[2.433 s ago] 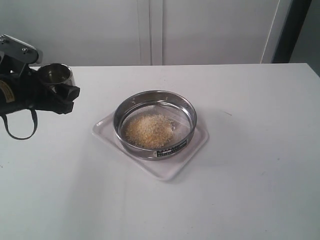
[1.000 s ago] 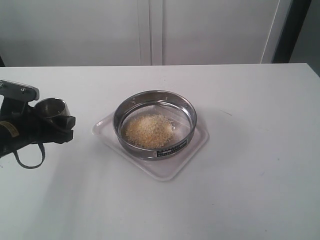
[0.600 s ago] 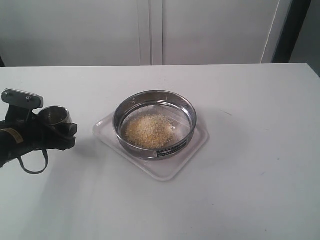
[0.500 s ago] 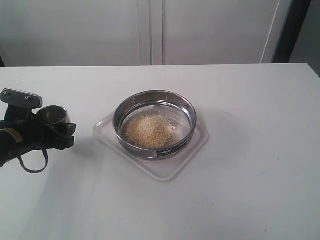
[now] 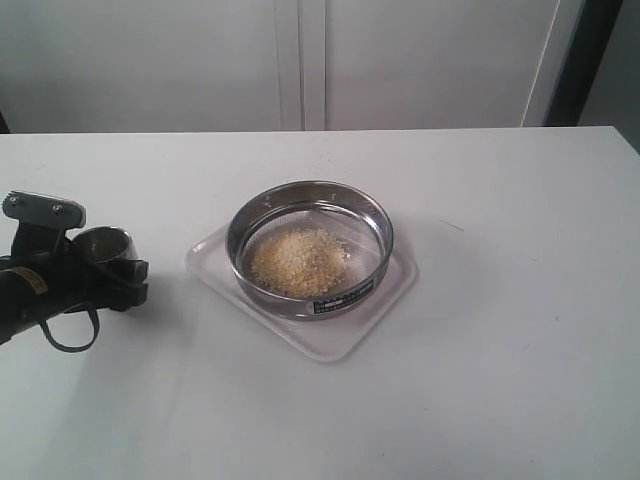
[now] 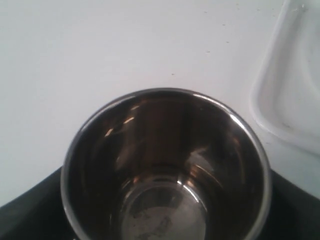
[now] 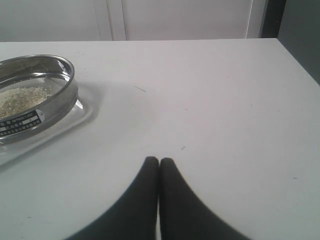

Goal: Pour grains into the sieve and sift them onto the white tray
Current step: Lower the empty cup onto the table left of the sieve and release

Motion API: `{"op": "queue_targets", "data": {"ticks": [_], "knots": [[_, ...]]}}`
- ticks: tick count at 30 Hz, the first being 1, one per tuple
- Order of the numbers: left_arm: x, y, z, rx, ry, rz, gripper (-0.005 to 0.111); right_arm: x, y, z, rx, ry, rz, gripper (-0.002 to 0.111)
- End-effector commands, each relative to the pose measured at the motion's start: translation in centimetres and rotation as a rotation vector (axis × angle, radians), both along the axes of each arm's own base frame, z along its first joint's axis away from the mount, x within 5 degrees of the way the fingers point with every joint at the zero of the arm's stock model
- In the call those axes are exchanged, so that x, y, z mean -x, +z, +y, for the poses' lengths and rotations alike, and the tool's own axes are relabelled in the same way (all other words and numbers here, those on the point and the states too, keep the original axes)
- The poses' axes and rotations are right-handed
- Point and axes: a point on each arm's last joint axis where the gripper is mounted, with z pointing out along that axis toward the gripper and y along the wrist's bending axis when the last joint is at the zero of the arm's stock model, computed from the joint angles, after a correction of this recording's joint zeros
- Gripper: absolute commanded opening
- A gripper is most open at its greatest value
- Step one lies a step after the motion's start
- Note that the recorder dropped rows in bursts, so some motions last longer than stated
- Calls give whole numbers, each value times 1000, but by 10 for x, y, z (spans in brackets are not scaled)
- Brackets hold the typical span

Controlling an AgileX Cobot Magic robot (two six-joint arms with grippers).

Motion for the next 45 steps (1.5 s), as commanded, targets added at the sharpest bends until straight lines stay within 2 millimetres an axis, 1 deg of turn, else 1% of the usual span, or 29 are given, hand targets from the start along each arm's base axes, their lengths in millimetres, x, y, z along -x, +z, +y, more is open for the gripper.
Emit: {"op": "queue_targets", "data": {"ticks": [1,4,7,11,12,25,28,33,37,40,41,43,45], "knots": [[-2,0,2,0,15,2,75,0,-1,0,-1,1,-8,0],[-2,0,2,2,16,2,81,0,-1,0,-1,1,-8,0],[-2,0,2,7,18,-1,89,0,-1,0,-1,1,-8,0],[-2,4,2,29,32,-9,104,0,-1,0,-1,1,-8,0],[-2,5,2,36,39,-12,106,0,-1,0,-1,1,-8,0],[4,30,5,36,60,1,105,0,-1,0,-1,1,-8,0],[7,40,6,30,56,-9,105,0,-1,0,-1,1,-8,0],[10,61,7,46,55,-76,105,0,-1,0,-1,1,-8,0],[15,70,8,42,56,-64,105,0,-1,0,-1,1,-8,0],[21,76,9,-3,39,-32,104,0,-1,0,-1,1,-8,0],[24,77,10,-30,27,-14,102,0,-1,0,-1,1,-8,0],[30,81,11,-76,6,15,94,0,-1,0,-1,1,-8,0],[37,88,13,-106,-7,38,76,0,-1,0,-1,1,-8,0]]}}
